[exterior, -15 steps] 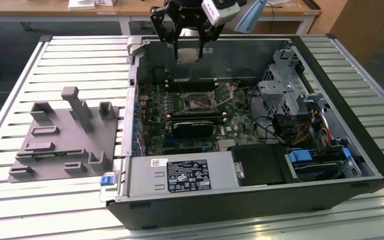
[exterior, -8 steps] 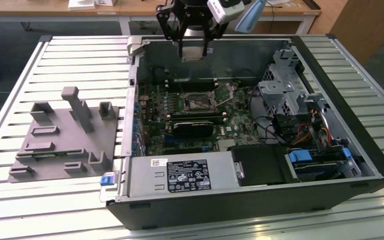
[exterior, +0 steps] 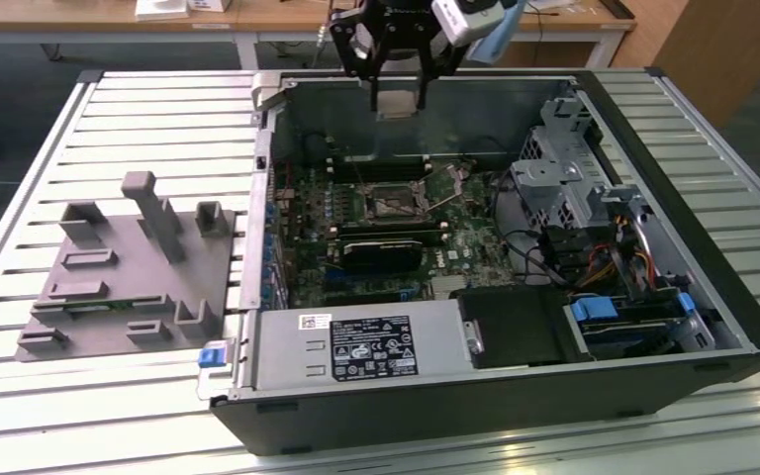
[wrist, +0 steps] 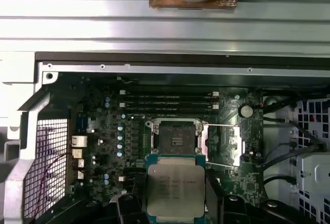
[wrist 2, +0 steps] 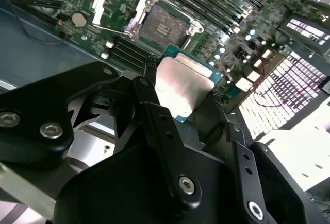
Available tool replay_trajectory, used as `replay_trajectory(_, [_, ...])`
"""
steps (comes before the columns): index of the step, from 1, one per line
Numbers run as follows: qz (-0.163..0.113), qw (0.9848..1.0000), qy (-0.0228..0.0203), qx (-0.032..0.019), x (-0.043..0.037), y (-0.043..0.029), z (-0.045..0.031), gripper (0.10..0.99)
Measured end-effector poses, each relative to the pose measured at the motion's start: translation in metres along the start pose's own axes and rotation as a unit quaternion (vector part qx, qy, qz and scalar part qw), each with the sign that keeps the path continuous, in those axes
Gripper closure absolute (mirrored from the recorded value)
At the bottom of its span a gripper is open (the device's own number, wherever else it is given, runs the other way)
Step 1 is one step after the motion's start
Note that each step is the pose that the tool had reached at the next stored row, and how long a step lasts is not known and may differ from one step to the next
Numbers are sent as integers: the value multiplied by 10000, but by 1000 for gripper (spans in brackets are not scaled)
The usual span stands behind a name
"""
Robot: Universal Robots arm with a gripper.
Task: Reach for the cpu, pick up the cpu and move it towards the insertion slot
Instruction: 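Pick up the cpu and move it towards the insertion slot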
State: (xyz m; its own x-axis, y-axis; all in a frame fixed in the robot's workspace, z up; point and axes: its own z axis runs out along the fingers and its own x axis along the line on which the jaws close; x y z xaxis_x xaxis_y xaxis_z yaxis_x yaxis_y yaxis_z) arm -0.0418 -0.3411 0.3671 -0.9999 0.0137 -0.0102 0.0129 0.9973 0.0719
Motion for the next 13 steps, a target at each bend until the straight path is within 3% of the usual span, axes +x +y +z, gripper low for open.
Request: replay_trajectory(13, [88, 10000, -6, 1, -277, 50, 19, 545])
